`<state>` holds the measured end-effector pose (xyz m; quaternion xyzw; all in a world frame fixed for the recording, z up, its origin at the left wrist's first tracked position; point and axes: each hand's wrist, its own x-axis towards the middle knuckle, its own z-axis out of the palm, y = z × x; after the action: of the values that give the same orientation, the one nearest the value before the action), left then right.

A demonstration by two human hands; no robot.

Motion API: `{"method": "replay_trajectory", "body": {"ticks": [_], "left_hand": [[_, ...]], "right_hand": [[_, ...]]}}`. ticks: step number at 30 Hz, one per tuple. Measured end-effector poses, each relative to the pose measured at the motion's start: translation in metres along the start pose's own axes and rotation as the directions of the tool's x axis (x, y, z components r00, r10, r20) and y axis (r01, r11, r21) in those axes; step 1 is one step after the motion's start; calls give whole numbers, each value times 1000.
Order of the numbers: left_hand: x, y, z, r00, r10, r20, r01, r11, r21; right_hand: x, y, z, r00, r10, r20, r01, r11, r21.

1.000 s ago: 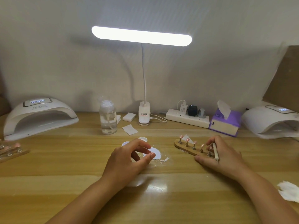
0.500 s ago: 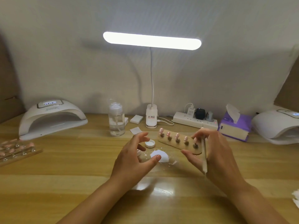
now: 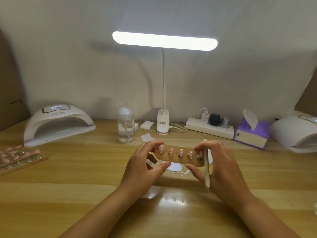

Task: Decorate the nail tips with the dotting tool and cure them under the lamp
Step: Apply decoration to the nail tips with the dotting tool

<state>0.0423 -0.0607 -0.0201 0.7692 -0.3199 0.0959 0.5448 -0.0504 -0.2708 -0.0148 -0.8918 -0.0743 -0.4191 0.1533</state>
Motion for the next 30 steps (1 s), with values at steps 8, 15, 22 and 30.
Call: {"method": "replay_trajectory", "body": {"ticks": [8, 15, 22, 30], "left_hand": [[0, 1, 0, 1000, 6, 11, -6, 1000, 17], [-1, 2, 0, 1000, 3, 2, -3, 999, 45], [-1, 4, 0, 1000, 20, -10, -20, 999, 37], [-3, 9, -2, 1000, 16, -20, -16, 1000, -21]], "right_hand": [[-1, 1, 0, 1000, 26, 8, -26, 1000, -5], [-1, 1, 0, 999, 30, 14, -30, 999, -17], [-2, 2, 1, 1000, 16, 6, -16, 999, -38], [-3, 3, 2, 1000, 10, 8, -10, 999, -51]]}}
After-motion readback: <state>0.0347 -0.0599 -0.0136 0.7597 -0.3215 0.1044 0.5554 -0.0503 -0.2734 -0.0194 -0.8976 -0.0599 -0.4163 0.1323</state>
